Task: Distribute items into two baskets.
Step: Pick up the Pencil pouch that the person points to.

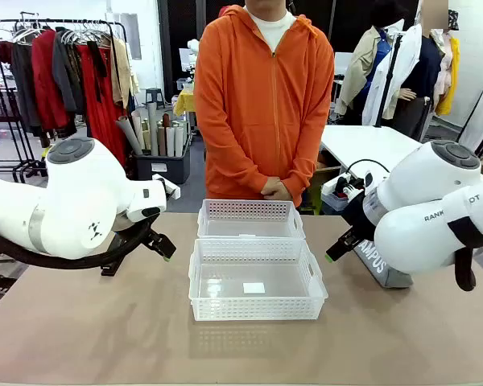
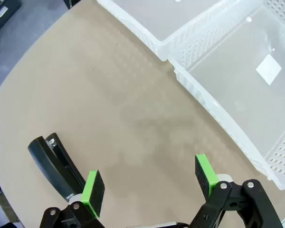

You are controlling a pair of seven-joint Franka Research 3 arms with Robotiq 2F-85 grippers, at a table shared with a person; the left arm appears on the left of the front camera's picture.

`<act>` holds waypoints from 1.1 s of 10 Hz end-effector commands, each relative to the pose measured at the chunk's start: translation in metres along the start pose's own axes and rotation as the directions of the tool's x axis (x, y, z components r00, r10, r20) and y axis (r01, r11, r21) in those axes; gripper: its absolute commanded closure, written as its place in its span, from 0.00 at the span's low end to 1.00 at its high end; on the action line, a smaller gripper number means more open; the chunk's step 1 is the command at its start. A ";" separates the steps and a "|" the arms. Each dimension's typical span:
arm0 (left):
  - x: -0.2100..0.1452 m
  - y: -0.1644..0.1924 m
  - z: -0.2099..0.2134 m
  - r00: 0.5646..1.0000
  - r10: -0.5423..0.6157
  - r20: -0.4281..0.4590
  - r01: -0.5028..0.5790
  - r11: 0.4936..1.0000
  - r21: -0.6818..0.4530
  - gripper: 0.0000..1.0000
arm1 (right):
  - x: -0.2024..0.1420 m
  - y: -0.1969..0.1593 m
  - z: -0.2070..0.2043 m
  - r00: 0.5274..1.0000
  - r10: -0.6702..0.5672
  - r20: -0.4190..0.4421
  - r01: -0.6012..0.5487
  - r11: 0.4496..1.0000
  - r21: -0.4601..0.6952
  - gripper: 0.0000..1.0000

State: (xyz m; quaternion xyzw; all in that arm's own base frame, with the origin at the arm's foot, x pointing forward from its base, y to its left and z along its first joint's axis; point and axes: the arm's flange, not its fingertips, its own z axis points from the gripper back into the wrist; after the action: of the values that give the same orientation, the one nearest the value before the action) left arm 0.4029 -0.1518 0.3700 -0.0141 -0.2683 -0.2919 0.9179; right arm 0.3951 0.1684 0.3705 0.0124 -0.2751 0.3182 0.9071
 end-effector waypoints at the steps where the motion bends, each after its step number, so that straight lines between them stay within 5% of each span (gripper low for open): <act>1: 0.000 0.000 0.000 1.000 0.000 0.000 0.000 1.000 0.000 0.00 | 0.000 0.000 0.000 1.000 0.000 0.000 0.000 1.000 0.000 0.00; 11: 0.000 0.000 0.000 1.000 0.000 0.000 0.000 1.000 0.000 0.00 | 0.000 0.000 0.000 1.000 0.000 0.000 0.000 1.000 0.000 0.00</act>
State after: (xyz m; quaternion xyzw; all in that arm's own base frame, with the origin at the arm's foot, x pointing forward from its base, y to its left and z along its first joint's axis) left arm 0.4029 -0.1520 0.3700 -0.0142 -0.2683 -0.2921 0.9179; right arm 0.3951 0.1685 0.3705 0.0122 -0.2751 0.3184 0.9071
